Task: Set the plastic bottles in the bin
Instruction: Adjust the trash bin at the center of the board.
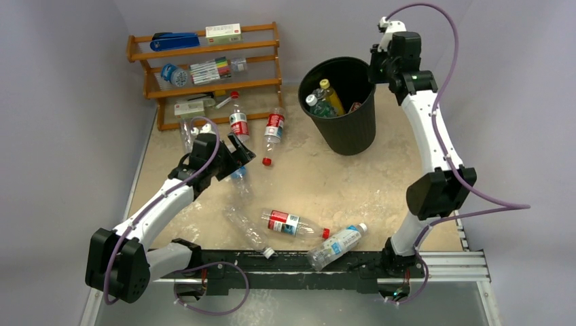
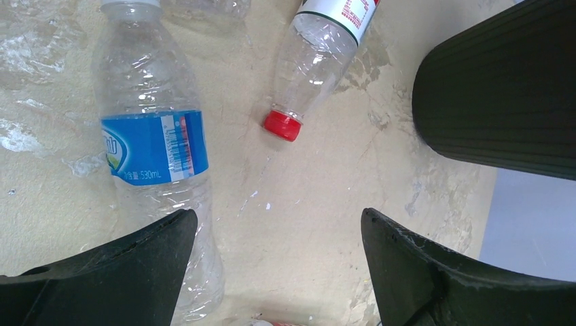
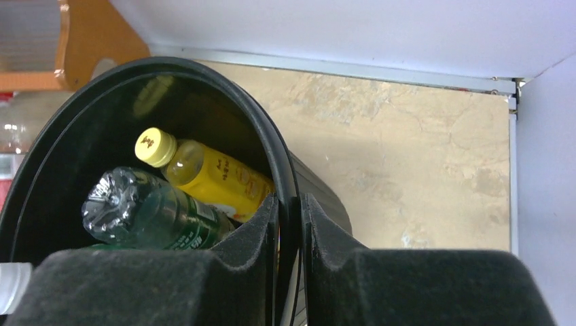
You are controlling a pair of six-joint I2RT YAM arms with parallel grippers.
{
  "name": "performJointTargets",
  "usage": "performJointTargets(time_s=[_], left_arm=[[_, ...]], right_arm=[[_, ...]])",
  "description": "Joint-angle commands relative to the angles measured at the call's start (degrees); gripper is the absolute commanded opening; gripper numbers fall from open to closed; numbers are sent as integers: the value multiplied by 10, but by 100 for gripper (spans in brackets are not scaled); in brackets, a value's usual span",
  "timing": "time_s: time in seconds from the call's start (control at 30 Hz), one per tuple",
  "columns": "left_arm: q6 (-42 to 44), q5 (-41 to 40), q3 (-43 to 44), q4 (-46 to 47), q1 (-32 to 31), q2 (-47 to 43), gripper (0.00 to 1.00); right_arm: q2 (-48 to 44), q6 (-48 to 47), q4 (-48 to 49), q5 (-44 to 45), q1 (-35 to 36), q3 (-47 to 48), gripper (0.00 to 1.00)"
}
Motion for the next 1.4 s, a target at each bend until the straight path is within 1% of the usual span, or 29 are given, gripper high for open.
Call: performJointTargets(time_s=[0.0, 0.1, 0.2, 0.3, 0.47, 0.57, 0.73, 0.83, 0.87, 0.9, 1.0, 1.17, 1.27, 1.3, 1.37], left_arm=[[14, -7, 32, 0, 3, -16, 91], [17, -11, 38, -8, 4, -15, 91], [19, -14, 42, -13, 3, -15, 91], [19, -17, 47, -17, 3, -14, 91], [20, -17, 52, -17, 3, -12, 91], [20, -13, 56, -17, 3, -7, 91], [27, -11, 76, -25, 4, -4, 92], [35, -6, 96, -35, 4, 4, 92], [38, -4, 104, -40, 4, 7, 92], [41, -3, 113, -44, 4, 10, 92], [47, 0, 134, -53, 4, 14, 92], [63, 7, 166, -72, 4, 13, 92], [69, 7, 187, -87, 3, 8, 92], [70, 7, 192, -92, 3, 6, 92], [69, 8, 200, -104, 3, 2, 92]], right_arm=[[1, 52, 112, -114, -38, 11, 11], [17, 69, 146, -138, -54, -7, 12], [34, 83, 166, -155, -69, -11, 15], [58, 94, 152, -149, -84, 0, 20], [41, 104, 143, -144, -102, -23, 40], [29, 104, 129, -140, -108, -22, 46], [12, 99, 91, -117, -113, 4, 60], [11, 94, 57, -96, -118, 37, 73], [10, 92, 46, -88, -119, 48, 82], [10, 90, 31, -80, -119, 56, 87], [-2, 84, 18, -69, -119, 64, 92], [-54, 69, 26, -68, -119, 43, 97], [-99, 61, 19, -120, -112, 19, 99], [-116, 56, 20, -139, -102, 7, 99], [-149, 50, 18, -145, -66, -16, 99]])
